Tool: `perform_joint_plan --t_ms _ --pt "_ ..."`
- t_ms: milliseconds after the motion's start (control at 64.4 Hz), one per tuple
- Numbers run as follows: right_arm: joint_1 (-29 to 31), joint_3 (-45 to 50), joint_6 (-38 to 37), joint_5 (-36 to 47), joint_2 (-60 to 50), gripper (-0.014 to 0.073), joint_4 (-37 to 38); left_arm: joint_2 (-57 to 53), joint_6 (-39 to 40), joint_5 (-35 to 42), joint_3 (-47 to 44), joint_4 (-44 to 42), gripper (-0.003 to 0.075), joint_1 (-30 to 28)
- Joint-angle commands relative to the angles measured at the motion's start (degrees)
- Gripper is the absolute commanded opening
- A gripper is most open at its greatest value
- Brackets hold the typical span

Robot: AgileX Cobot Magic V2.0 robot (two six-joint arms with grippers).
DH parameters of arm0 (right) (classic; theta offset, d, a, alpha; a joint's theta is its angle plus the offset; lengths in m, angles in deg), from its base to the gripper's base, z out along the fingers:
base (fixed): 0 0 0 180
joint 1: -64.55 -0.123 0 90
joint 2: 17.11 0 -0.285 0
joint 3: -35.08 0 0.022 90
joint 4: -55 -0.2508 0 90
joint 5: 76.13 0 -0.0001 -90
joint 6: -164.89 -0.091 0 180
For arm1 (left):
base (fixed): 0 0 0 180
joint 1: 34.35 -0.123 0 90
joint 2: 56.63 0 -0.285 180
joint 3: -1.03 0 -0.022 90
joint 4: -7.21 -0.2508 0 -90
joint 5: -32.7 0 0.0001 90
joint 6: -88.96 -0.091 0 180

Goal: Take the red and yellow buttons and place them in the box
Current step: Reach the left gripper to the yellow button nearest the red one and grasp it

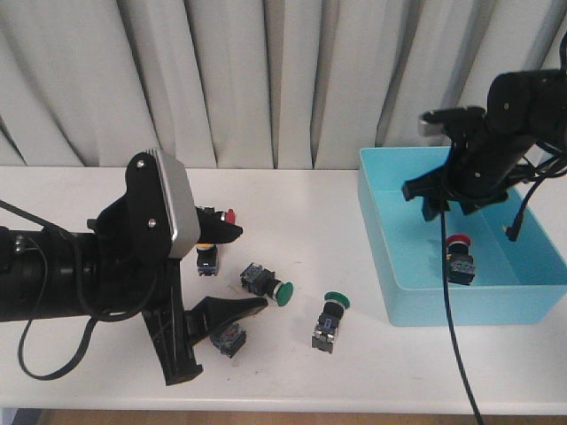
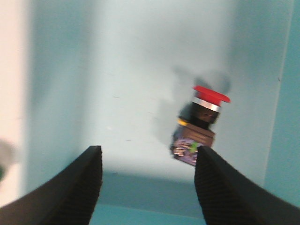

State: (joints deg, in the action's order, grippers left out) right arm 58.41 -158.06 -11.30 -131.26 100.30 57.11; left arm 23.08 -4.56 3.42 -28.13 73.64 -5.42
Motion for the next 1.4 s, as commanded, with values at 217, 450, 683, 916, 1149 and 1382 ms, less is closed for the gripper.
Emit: perform_joint_plan --t_ms 217,450,683,916,1149,1382 --pt "-8.90 19.34 -2.80 12.80 -24.62 0.0439 -0.05 -1.31 0.50 7.76 1.50 2.37 0.0538 0.18" --pt "-11.80 35.96 -4.55 20.46 -38.45 0.0439 -0.32 -1.31 0.50 8.80 1.50 2.37 0.0538 0.18" --pt "-11.80 41.13 -3.81 23.09 -42.06 0.0439 -0.33 -1.31 8.83 11.83 1.50 2.62 0.0538 0.18" --pt "-11.80 41.13 -3.81 22.34 -42.06 0.0439 -0.33 -0.73 31.60 19.78 2.68 -9.09 0.0538 0.00" --pt "-11.80 41.13 -3.81 22.34 -42.06 0.0439 -0.33 6.84 49.43 20.81 3.83 -21.67 0.0533 -2.59" --pt "-11.80 41.13 -3.81 22.34 -42.06 0.0439 -0.33 17.55 51.56 16.84 10.03 -23.17 0.0533 -6.48"
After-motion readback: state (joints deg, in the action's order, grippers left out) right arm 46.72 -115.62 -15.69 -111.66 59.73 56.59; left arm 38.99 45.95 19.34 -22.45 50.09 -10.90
